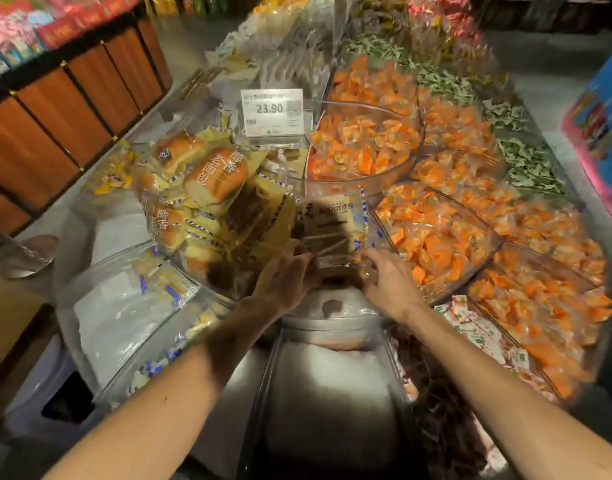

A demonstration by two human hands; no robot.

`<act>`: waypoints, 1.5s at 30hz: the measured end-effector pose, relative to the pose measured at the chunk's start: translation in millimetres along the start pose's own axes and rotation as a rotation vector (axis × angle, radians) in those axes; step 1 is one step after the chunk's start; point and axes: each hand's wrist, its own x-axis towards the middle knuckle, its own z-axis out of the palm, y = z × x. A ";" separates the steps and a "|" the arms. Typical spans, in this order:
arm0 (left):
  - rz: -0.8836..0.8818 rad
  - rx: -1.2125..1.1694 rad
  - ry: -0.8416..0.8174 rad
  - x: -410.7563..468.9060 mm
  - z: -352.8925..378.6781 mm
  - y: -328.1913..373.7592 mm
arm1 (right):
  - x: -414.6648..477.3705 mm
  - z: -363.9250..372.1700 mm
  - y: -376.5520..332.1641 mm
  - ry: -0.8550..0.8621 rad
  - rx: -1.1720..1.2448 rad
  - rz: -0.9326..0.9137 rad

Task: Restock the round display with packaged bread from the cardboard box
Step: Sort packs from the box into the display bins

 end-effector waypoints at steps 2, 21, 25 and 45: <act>0.018 0.050 -0.042 -0.4 1.6 -1.7 | -0.4 2.1 0.7 -0.039 -0.022 0.005; -0.448 -0.361 0.474 -198.0 -182.9 -254.4 | -6.7 206.9 -276.3 0.010 0.250 -0.485; -0.804 -0.374 0.491 -303.2 -189.8 -424.0 | 0.4 333.5 -403.7 -0.155 0.278 -0.520; -1.486 -0.516 0.042 -441.8 -118.3 -844.4 | 193.6 763.5 -731.2 -1.123 -0.497 -0.674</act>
